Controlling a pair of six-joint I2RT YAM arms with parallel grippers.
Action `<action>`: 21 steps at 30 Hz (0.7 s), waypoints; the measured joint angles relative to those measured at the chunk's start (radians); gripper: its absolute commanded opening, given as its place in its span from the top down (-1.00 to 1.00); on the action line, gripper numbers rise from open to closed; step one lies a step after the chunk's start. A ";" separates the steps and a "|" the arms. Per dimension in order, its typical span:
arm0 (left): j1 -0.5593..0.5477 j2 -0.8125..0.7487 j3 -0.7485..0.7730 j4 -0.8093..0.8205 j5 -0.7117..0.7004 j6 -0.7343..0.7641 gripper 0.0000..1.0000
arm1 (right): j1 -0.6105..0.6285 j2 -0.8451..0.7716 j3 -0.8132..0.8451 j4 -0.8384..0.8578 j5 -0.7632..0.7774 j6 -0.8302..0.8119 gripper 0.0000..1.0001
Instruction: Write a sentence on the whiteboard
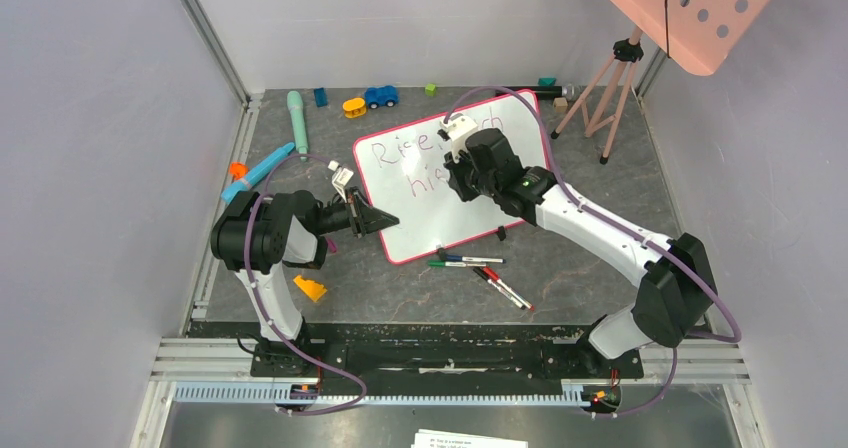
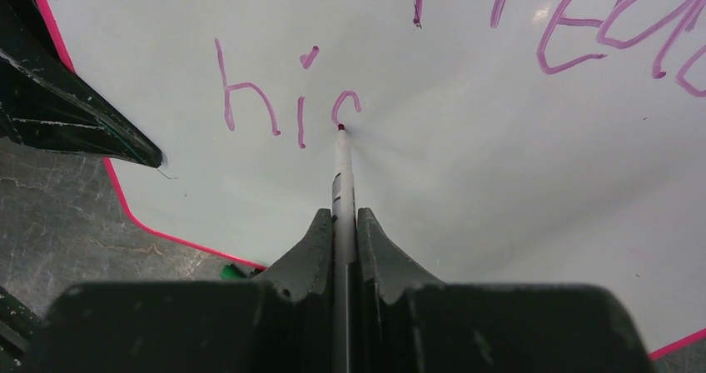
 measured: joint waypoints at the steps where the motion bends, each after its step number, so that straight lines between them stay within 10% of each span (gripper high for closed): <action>1: 0.000 0.000 0.000 0.000 0.000 0.000 0.86 | 0.000 0.000 0.002 -0.003 0.002 0.000 1.00; 21: 0.000 0.000 0.000 -0.002 -0.001 0.000 0.86 | -0.008 0.033 0.078 -0.054 0.016 -0.006 1.00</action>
